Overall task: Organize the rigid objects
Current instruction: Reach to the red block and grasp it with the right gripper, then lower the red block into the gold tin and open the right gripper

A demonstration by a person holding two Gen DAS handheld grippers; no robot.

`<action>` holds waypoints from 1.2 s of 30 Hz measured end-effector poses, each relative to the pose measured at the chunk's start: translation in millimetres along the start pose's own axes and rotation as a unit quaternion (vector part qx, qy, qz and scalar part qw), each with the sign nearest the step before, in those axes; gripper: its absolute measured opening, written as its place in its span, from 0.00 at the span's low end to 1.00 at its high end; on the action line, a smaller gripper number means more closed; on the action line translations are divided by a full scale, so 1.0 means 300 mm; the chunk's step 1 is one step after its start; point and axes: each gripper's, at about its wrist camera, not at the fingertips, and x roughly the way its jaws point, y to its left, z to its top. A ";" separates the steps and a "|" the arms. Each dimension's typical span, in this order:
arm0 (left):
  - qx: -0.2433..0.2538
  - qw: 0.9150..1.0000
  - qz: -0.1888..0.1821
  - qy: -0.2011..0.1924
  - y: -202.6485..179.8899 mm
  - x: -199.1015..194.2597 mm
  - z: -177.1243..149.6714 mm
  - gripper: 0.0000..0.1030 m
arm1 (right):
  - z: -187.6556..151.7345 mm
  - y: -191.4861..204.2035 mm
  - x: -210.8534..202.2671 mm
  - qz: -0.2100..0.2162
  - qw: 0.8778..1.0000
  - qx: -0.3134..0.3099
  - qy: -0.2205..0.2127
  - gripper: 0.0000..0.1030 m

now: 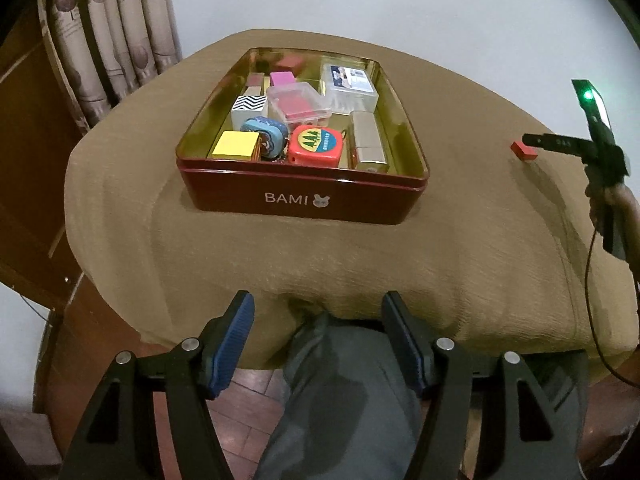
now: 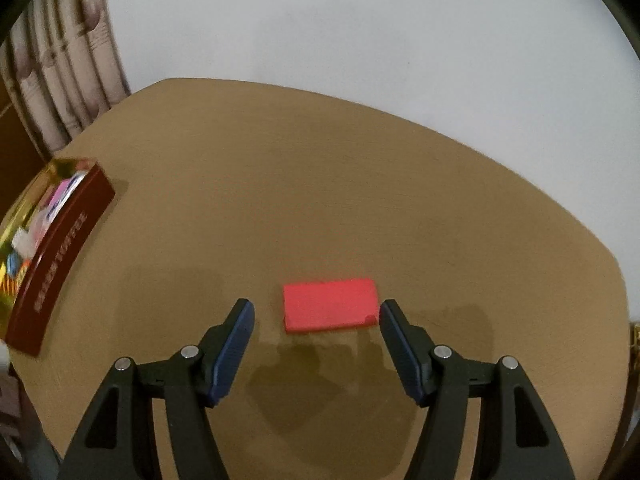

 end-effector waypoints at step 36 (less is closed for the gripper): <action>-0.049 0.999 0.004 0.015 0.110 -0.019 -0.018 0.60 | 0.058 0.459 -0.256 0.259 0.964 -0.054 0.035 0.59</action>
